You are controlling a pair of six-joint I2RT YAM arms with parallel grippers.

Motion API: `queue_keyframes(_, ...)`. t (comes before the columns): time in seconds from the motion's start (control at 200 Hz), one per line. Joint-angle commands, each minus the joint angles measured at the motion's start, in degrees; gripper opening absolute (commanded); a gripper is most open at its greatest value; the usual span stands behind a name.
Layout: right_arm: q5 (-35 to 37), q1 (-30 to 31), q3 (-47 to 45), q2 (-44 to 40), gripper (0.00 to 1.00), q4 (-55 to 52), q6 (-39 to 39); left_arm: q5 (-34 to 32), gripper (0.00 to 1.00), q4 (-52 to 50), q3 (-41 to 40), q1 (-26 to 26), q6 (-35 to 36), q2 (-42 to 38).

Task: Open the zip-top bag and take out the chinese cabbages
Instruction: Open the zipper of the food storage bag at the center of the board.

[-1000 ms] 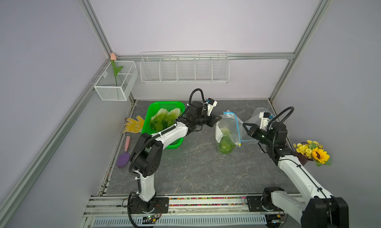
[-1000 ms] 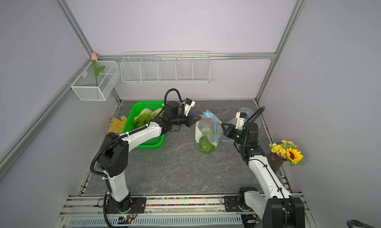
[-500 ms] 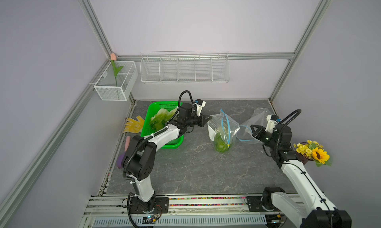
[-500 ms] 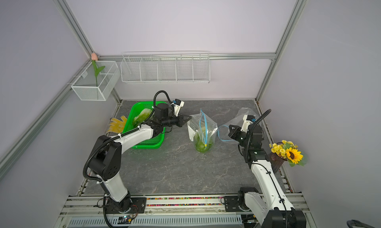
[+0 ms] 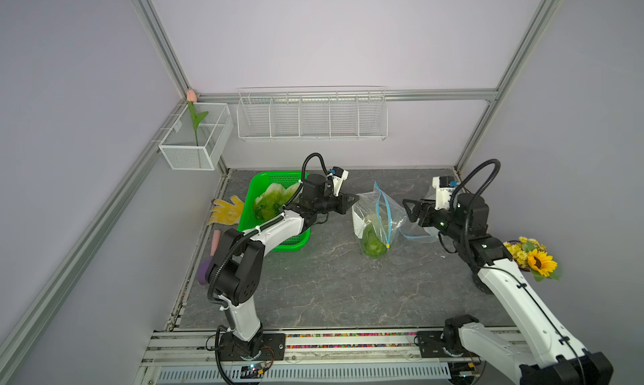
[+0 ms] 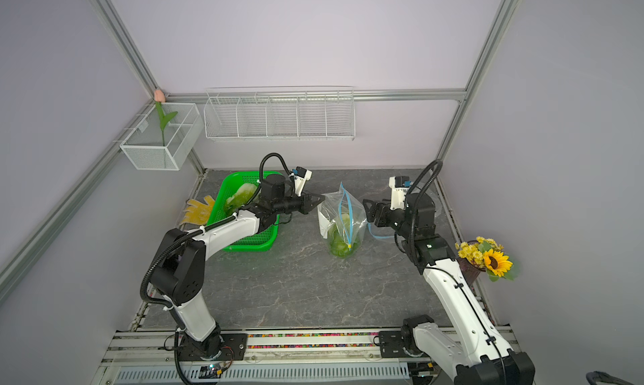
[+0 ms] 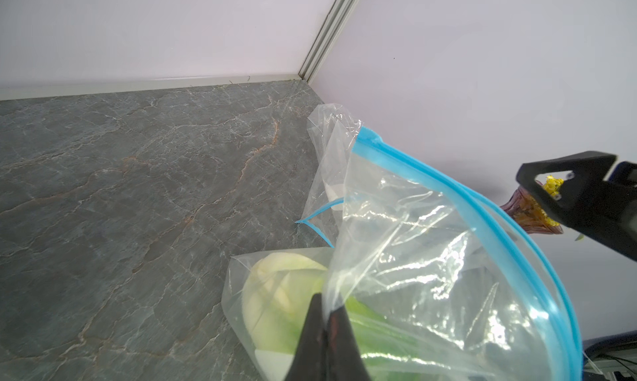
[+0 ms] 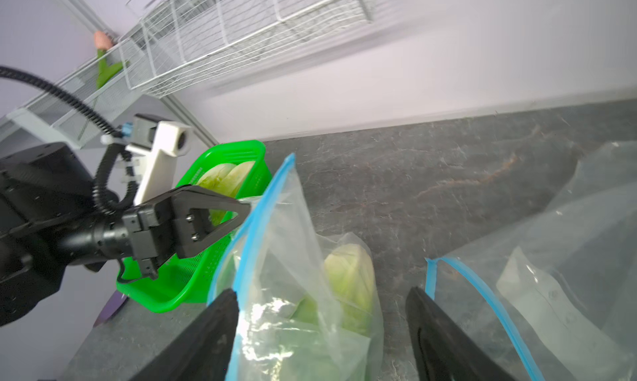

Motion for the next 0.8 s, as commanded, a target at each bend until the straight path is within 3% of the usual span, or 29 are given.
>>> queue_keyframes(0.0,7.06,4.78,3.32,2.04,0.80,-6.08,-9.55,0.55,0.00,1.61,0.94,-0.16,-0.99,-0.87)
queue_keyframes(0.2,15.18,11.74,7.52,6.43,0.81,-10.23,-16.32,0.54,0.00,1.43,0.93,-0.16,-0.74,-0.81)
queue_keyframes(0.435,21.88,14.27,11.47,11.81,0.77,-15.05,-19.55,0.35,0.00,1.26,0.80,-0.16,-0.61,-0.88)
queue_keyframes(0.49,23.26,14.28,12.10,12.24,0.70,-15.76,-19.52,0.34,0.00,1.17,0.69,-0.21,-0.61,-0.89)
queue_keyframes(0.595,24.15,14.17,12.19,11.27,0.43,-15.12,-17.57,-0.48,0.00,0.60,0.71,-0.16,-0.53,-1.11)
queue_keyframes(0.795,20.81,13.94,10.19,9.58,0.12,-12.43,-14.17,-3.58,0.01,-0.56,1.02,-0.16,-1.79,-1.43)
